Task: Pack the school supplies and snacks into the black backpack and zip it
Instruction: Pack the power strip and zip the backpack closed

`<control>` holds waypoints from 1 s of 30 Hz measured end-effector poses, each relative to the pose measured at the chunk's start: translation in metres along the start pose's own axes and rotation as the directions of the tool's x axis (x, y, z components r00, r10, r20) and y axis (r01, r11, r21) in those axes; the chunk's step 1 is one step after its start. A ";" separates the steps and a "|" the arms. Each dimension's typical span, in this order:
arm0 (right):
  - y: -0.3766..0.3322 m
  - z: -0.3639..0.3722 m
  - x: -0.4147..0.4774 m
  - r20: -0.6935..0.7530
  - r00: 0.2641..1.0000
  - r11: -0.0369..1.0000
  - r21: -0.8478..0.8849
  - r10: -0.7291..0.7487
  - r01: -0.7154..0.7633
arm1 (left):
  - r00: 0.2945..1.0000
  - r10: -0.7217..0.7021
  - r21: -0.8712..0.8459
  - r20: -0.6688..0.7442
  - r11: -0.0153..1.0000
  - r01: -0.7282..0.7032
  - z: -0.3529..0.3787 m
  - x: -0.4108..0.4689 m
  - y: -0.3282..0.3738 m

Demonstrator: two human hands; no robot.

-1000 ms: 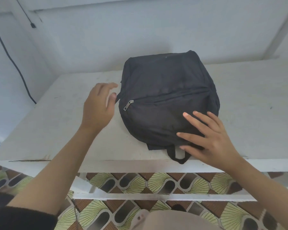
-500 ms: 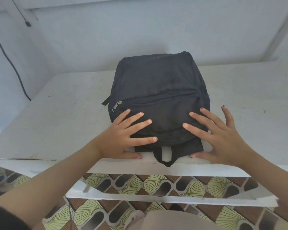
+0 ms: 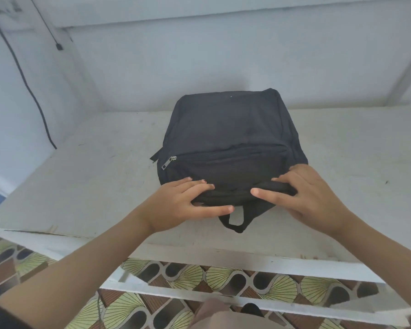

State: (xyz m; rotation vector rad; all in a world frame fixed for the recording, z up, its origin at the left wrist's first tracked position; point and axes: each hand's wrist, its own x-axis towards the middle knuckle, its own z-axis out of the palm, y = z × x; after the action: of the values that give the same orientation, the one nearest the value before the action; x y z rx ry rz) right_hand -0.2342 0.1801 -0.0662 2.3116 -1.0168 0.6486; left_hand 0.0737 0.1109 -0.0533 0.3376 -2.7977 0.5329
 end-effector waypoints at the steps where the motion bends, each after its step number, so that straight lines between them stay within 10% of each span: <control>1: 0.001 -0.002 0.004 -0.018 1.000 1.000 0.020 0.004 -0.004 | 1.000 -0.009 -0.004 -0.023 1.000 0.009 -0.003 0.003 -0.002; 11: 0.046 -0.054 0.095 -0.321 0.930 0.984 0.041 0.176 -0.172 | 0.899 -0.356 -0.136 -0.255 0.934 0.331 -0.089 0.058 -0.067; 18: 0.089 -0.081 0.175 -0.564 0.800 0.970 0.012 0.206 -0.241 | 0.796 -0.130 0.084 -0.592 0.972 0.221 -0.131 0.105 -0.147; 30: 0.189 -0.043 0.253 -0.415 0.741 0.841 0.132 0.527 -0.524 | 0.841 -0.448 -0.035 -0.303 0.887 0.460 -0.097 0.131 -0.231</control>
State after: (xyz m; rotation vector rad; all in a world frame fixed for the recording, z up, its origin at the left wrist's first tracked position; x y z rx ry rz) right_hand -0.2365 -0.0321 0.1713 1.7314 -1.4415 1.3285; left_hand 0.0366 -0.0835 0.1481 0.8287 -2.2994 0.4764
